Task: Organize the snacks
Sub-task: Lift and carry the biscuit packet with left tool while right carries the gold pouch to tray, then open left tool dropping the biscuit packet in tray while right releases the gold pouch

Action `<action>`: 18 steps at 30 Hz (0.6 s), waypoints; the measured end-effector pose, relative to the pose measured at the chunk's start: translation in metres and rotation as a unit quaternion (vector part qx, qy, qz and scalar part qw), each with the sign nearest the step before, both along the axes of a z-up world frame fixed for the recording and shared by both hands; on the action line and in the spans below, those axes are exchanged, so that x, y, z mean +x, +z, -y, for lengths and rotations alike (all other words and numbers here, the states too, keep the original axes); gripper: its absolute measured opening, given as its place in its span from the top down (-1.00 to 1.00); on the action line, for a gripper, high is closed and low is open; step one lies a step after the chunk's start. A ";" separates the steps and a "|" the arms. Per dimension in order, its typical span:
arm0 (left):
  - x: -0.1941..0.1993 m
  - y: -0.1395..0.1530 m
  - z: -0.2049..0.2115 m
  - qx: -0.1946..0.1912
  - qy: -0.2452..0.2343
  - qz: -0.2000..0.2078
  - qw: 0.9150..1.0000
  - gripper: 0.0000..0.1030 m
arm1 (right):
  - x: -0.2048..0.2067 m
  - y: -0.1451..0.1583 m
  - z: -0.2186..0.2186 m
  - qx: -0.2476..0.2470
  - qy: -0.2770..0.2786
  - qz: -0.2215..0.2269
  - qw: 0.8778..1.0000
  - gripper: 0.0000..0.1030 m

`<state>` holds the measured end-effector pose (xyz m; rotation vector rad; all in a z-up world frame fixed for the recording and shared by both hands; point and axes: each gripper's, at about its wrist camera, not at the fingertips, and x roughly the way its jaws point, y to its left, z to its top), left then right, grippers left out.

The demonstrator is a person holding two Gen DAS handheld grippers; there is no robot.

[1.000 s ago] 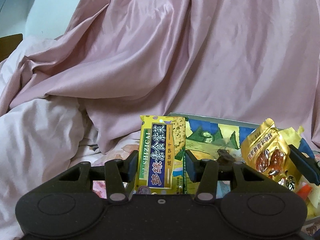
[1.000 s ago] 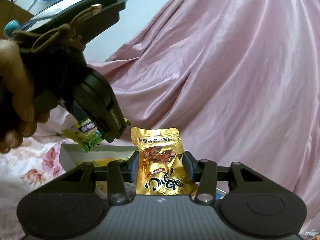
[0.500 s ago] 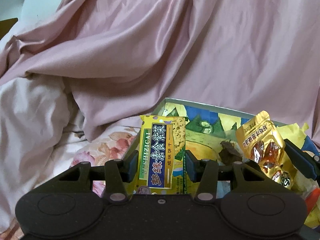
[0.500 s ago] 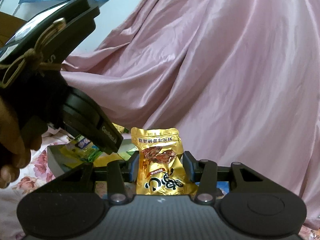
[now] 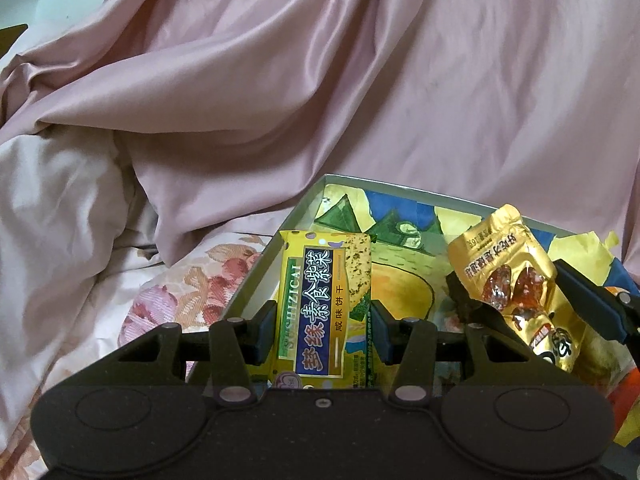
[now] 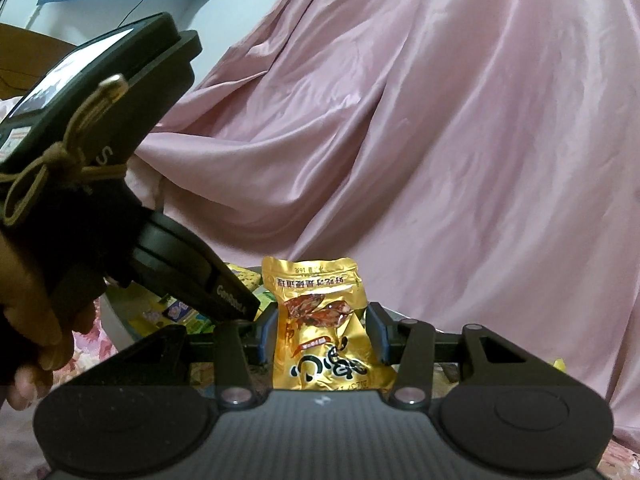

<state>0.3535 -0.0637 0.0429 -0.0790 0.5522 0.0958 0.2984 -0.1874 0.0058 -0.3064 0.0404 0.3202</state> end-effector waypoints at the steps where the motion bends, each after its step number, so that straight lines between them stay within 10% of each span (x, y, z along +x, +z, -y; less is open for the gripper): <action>1: 0.001 0.000 -0.001 0.001 0.000 -0.001 1.000 0.02 | 0.001 0.000 0.000 0.001 0.000 -0.001 1.000 0.02; 18: 0.008 -0.009 -0.013 -0.004 0.002 -0.010 1.000 0.02 | 0.018 -0.006 -0.015 -0.007 0.004 -0.017 1.000 -0.01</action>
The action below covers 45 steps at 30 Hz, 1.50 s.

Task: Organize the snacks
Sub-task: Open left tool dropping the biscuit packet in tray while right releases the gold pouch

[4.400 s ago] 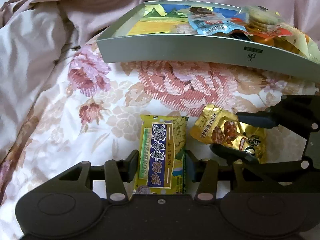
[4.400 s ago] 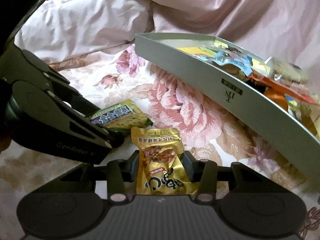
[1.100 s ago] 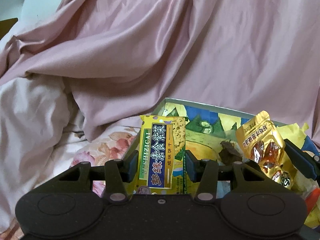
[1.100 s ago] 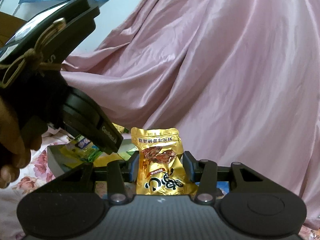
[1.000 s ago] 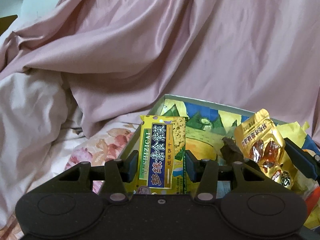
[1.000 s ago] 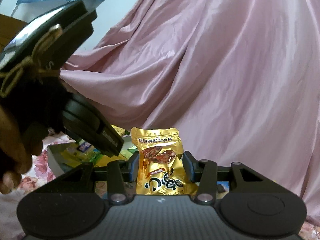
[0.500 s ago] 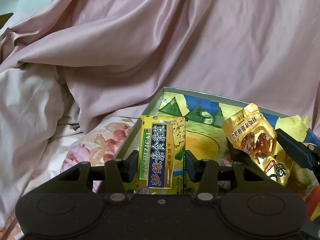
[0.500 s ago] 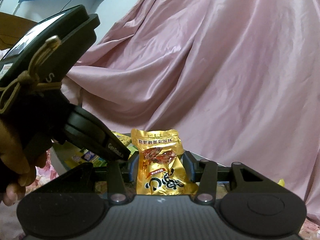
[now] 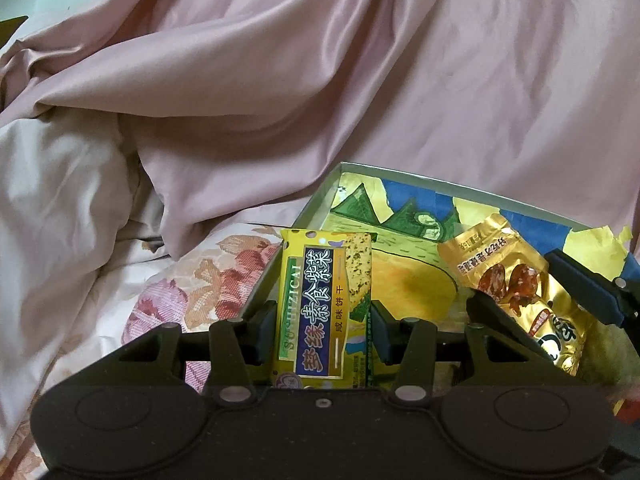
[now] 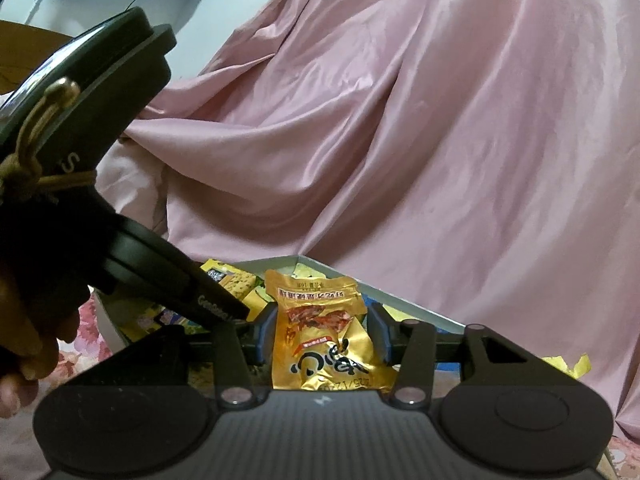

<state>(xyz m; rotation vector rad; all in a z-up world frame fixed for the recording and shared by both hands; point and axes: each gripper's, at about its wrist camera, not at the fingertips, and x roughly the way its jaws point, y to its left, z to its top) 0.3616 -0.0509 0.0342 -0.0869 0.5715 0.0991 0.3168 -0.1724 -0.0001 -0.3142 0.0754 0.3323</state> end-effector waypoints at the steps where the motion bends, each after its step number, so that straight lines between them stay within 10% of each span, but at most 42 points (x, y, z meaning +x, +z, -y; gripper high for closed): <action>1: 0.000 0.000 0.000 0.000 0.000 -0.002 1.000 0.02 | 0.000 0.000 0.000 -0.002 0.000 0.000 1.000 -0.02; 17: 0.003 0.004 0.001 -0.013 0.012 -0.018 1.000 -0.08 | 0.004 0.002 -0.001 -0.015 -0.013 -0.009 1.000 -0.27; 28: -0.007 0.014 0.007 -0.029 0.018 -0.008 0.999 -0.46 | 0.005 0.010 0.012 -0.013 -0.039 -0.009 0.999 -0.78; 45: -0.027 0.036 0.008 -0.019 0.032 0.027 0.999 -0.96 | -0.010 0.026 0.022 0.012 -0.032 -0.017 0.999 -0.99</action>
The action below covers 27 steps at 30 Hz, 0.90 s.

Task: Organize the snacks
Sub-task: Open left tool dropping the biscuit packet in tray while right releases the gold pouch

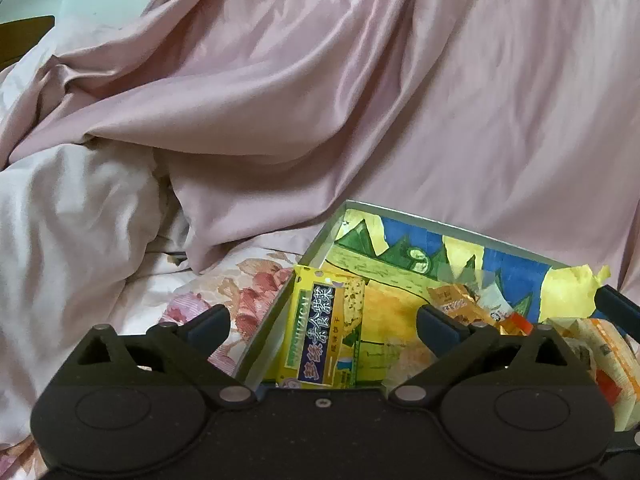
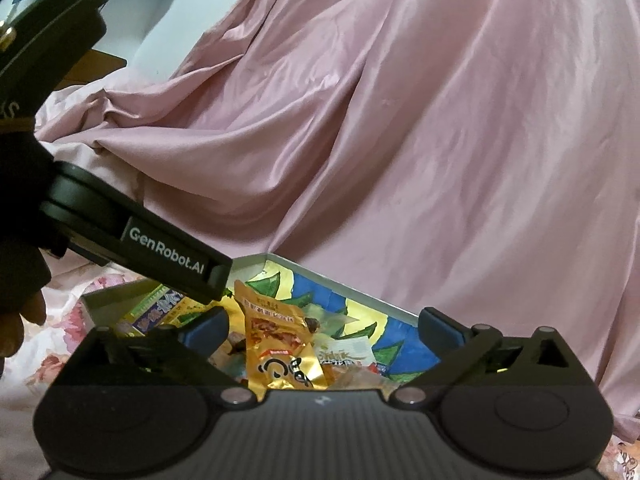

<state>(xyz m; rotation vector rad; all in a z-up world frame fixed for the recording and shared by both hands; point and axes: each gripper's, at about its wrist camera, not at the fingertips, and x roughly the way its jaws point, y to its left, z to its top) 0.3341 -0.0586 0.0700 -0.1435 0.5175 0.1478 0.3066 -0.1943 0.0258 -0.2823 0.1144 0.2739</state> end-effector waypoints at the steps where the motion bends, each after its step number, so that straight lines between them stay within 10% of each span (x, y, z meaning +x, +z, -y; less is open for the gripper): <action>1: -0.001 0.001 0.000 -0.002 0.001 0.001 1.000 -0.96 | -0.001 0.001 0.001 0.002 0.001 0.000 1.000 -0.99; 27: -0.066 0.025 0.012 -0.027 -0.009 0.041 0.999 -0.98 | -0.075 0.031 0.041 0.078 -0.041 0.043 0.995 -0.99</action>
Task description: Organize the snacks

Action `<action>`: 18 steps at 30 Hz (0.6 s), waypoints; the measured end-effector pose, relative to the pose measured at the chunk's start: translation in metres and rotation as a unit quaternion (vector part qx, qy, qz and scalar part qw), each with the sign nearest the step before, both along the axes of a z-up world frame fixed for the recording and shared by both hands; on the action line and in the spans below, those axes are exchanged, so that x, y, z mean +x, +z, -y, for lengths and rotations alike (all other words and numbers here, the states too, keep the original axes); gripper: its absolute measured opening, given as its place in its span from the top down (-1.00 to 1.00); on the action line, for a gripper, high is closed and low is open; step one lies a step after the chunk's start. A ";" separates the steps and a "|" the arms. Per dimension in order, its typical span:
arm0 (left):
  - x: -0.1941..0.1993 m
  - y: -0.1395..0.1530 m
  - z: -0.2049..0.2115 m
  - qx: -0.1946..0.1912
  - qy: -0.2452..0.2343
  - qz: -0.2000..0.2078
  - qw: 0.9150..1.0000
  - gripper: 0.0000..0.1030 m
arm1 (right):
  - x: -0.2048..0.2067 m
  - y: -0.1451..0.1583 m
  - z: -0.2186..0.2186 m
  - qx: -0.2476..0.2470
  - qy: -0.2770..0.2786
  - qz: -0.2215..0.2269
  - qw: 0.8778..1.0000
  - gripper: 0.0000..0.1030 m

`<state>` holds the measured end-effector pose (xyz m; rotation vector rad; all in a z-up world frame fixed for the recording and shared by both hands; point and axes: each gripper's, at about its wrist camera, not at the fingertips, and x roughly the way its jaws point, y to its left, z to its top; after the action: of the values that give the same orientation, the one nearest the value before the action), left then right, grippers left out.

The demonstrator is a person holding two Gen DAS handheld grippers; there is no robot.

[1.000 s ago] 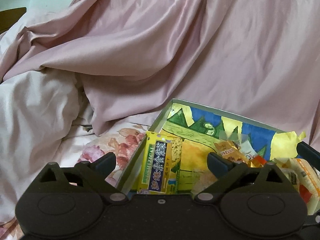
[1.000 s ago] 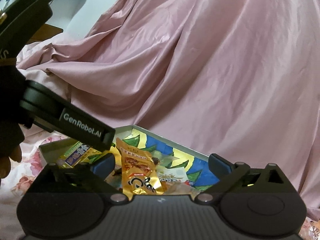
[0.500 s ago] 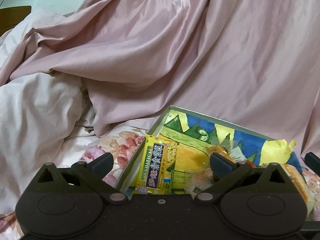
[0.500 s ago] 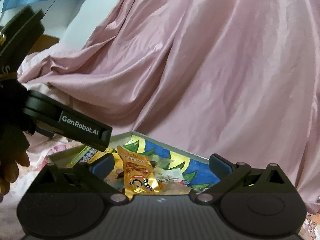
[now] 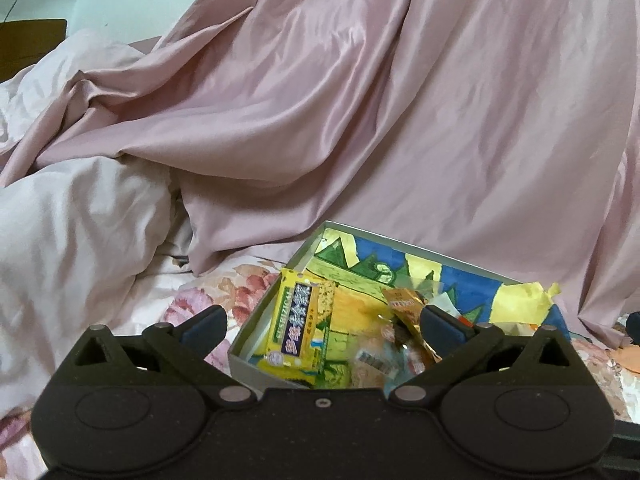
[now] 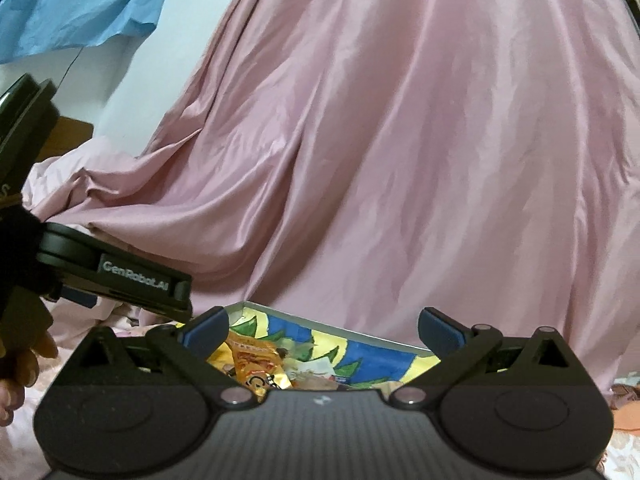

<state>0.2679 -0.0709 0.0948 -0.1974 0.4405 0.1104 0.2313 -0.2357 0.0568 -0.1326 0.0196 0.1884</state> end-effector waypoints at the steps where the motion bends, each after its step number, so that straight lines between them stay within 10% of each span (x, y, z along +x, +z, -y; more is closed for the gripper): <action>1: -0.003 0.000 0.001 -0.001 0.000 0.001 1.000 -0.98 | -0.003 0.000 0.002 0.001 -0.003 -0.001 1.000 -0.99; 18: -0.055 0.002 0.020 0.025 -0.018 0.024 0.999 -0.98 | -0.042 -0.002 0.031 0.029 -0.033 -0.009 0.999 -1.00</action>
<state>0.2129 -0.0910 0.0971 -0.1421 0.3923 0.0804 0.1895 -0.2670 0.0547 -0.0731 0.0361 0.1251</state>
